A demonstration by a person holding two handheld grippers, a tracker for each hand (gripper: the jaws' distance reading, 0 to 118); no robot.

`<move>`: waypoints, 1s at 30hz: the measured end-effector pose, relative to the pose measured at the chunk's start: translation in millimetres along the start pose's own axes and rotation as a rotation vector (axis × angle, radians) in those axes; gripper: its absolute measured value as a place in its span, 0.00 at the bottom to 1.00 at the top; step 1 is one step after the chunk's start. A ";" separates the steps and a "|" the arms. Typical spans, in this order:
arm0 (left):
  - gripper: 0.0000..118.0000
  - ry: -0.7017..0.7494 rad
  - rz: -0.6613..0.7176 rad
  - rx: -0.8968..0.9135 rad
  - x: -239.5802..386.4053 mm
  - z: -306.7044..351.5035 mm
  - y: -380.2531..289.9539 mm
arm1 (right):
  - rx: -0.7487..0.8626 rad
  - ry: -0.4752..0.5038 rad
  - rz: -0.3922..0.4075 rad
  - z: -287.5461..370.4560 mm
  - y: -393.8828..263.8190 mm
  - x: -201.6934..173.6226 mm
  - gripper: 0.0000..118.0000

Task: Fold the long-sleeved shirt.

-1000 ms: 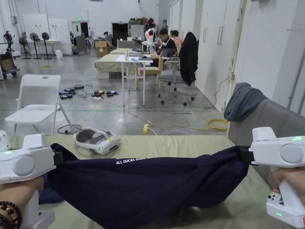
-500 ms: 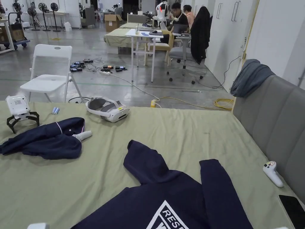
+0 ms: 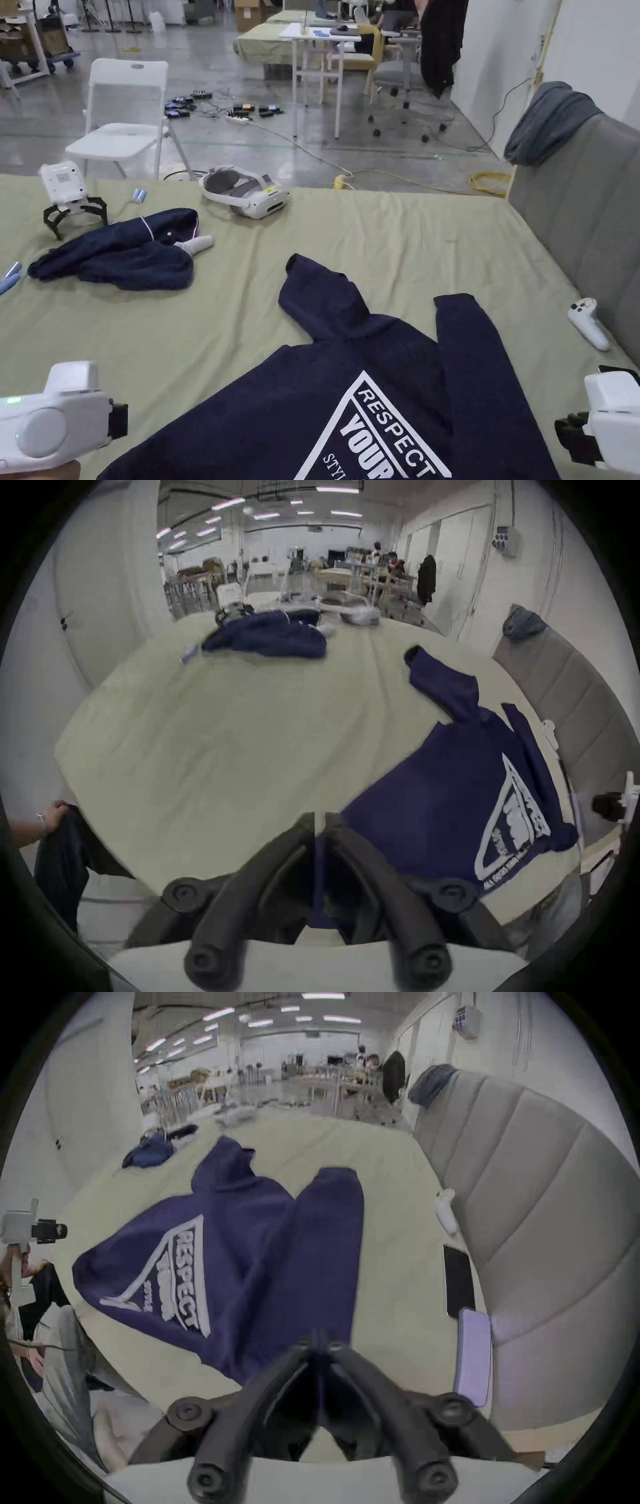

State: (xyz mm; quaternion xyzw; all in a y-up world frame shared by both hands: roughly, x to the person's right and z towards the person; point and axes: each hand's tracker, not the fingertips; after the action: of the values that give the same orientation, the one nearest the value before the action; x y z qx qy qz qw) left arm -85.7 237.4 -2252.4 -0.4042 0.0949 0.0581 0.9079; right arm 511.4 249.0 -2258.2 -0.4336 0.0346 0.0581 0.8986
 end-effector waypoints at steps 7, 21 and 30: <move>0.91 -0.048 0.057 -0.138 -9.4 -29.0 -27.9 | -0.016 0.067 -0.003 -8.2 4.7 -21.9 0.02; 0.07 -0.056 -0.101 -0.212 24.9 -74.3 -46.8 | -0.073 0.063 0.056 -47.2 56.1 -56.5 0.02; 0.07 -0.098 -0.069 -0.167 19.9 -58.7 -36.8 | -0.054 0.177 0.207 -170.6 224.8 -102.3 0.16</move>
State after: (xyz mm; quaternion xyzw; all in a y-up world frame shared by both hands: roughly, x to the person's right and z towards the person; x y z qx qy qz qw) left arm -67.0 169.7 -2268.6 -0.4780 0.0314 0.0542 0.8761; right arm 377.8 246.6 -2527.0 -0.4554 0.1567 0.1126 0.8691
